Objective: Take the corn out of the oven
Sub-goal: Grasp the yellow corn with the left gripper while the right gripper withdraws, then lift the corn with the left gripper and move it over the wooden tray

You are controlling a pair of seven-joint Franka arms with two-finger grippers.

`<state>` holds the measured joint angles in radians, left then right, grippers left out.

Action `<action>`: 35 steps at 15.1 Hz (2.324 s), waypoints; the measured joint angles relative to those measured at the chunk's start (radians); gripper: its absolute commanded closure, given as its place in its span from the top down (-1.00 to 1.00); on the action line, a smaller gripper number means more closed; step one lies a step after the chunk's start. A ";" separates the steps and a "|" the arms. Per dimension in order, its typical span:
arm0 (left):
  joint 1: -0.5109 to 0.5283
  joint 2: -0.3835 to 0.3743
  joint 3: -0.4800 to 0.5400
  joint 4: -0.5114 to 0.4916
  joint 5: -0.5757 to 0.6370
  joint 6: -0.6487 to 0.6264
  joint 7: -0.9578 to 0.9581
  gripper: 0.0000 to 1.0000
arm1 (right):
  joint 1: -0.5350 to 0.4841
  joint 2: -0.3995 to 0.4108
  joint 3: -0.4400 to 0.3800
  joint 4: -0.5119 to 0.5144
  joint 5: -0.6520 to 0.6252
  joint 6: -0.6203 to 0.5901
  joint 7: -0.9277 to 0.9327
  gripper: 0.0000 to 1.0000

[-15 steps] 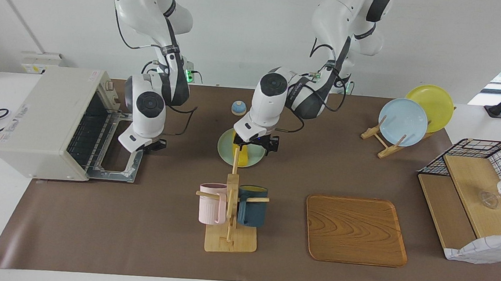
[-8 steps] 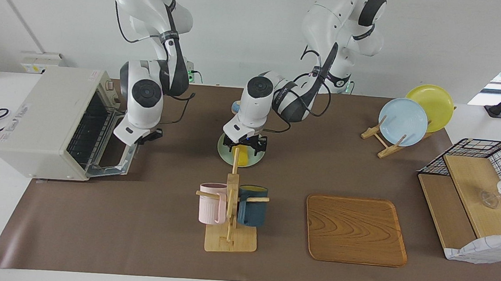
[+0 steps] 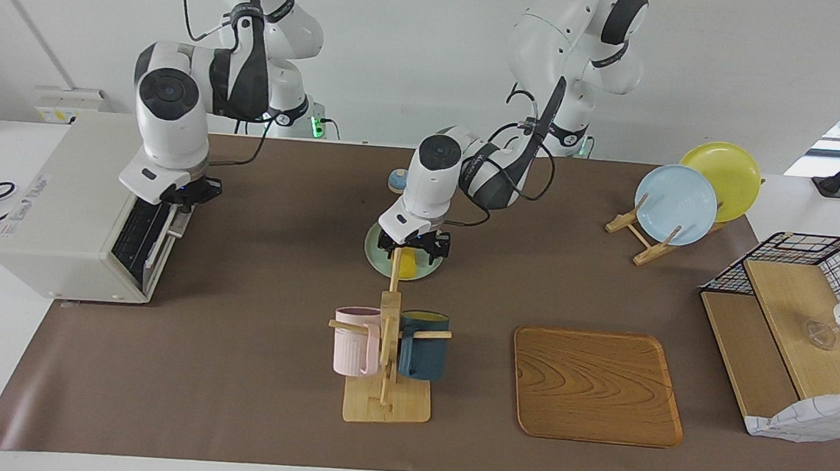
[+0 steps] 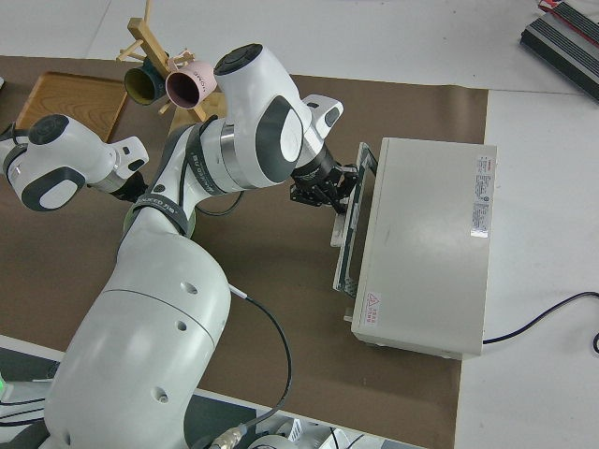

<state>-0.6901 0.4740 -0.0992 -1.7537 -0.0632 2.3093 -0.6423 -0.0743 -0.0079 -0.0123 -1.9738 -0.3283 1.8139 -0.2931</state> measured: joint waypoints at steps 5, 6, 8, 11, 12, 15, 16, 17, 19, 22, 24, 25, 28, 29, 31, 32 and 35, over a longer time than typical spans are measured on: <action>0.000 -0.002 -0.001 0.001 0.000 0.001 -0.040 -1.00 | -0.041 -0.045 -0.004 0.017 0.115 -0.043 -0.065 -0.86; 0.000 -0.002 -0.001 0.001 0.000 0.001 -0.045 -1.00 | -0.040 -0.060 -0.003 0.045 0.158 -0.081 -0.065 -0.70; 0.000 -0.002 0.000 0.005 0.000 -0.006 -0.050 -1.00 | -0.035 -0.084 0.006 0.134 0.230 -0.155 -0.063 -0.20; 0.019 -0.037 0.018 0.046 0.001 -0.113 -0.051 -1.00 | -0.024 -0.094 0.018 0.212 0.295 -0.200 -0.057 1.00; 0.053 -0.072 0.023 0.062 0.002 -0.168 -0.040 -1.00 | -0.015 -0.093 0.019 0.225 0.304 -0.210 -0.053 1.00; 0.215 -0.162 0.030 0.119 0.003 -0.316 0.079 -1.00 | 0.003 -0.080 0.019 0.264 0.305 -0.245 -0.015 1.00; 0.270 -0.168 0.031 0.144 0.003 -0.344 0.120 -1.00 | 0.003 -0.074 0.019 0.273 0.305 -0.255 -0.006 1.00; 0.325 -0.162 0.032 0.169 0.003 -0.356 0.160 -1.00 | 0.003 -0.068 0.018 0.279 0.305 -0.256 -0.003 1.00; 0.410 -0.125 0.033 0.231 0.003 -0.363 0.228 -1.00 | 0.003 -0.058 0.018 0.293 0.305 -0.256 0.015 1.00; 0.492 -0.006 0.031 0.393 0.003 -0.410 0.326 -1.00 | 0.003 -0.042 0.018 0.316 0.303 -0.259 0.032 1.00; 0.518 0.109 0.032 0.529 0.004 -0.433 0.369 -1.00 | 0.008 -0.035 0.019 0.336 0.302 -0.276 0.032 1.00; 0.528 0.174 0.033 0.589 0.004 -0.433 0.391 -1.00 | 0.018 -0.032 0.017 0.348 0.301 -0.291 0.032 1.00; 0.570 0.329 0.032 0.711 0.004 -0.404 0.453 -1.00 | 0.090 -0.021 -0.016 0.369 0.299 -0.315 0.098 1.00; 0.581 0.353 0.029 0.732 0.004 -0.392 0.464 -1.00 | 0.109 -0.018 -0.028 0.373 0.297 -0.321 0.120 1.00; 0.582 0.364 0.026 0.741 0.004 -0.368 0.470 -1.00 | 0.135 -0.015 -0.039 0.374 0.296 -0.328 0.153 1.00; 0.580 0.370 0.023 0.741 0.004 -0.354 0.471 -1.00 | 0.141 -0.015 -0.040 0.374 0.296 -0.330 0.163 1.00; 0.577 0.399 0.023 0.740 0.005 -0.323 0.477 -1.00 | 0.160 -0.014 -0.073 0.373 0.321 -0.331 0.168 1.00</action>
<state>-0.1129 0.8732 -0.0757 -1.0135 -0.0578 1.9858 -0.1655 0.0855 -0.0216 -0.0855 -1.6006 -0.0075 1.4831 -0.1249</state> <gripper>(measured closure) 0.463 0.000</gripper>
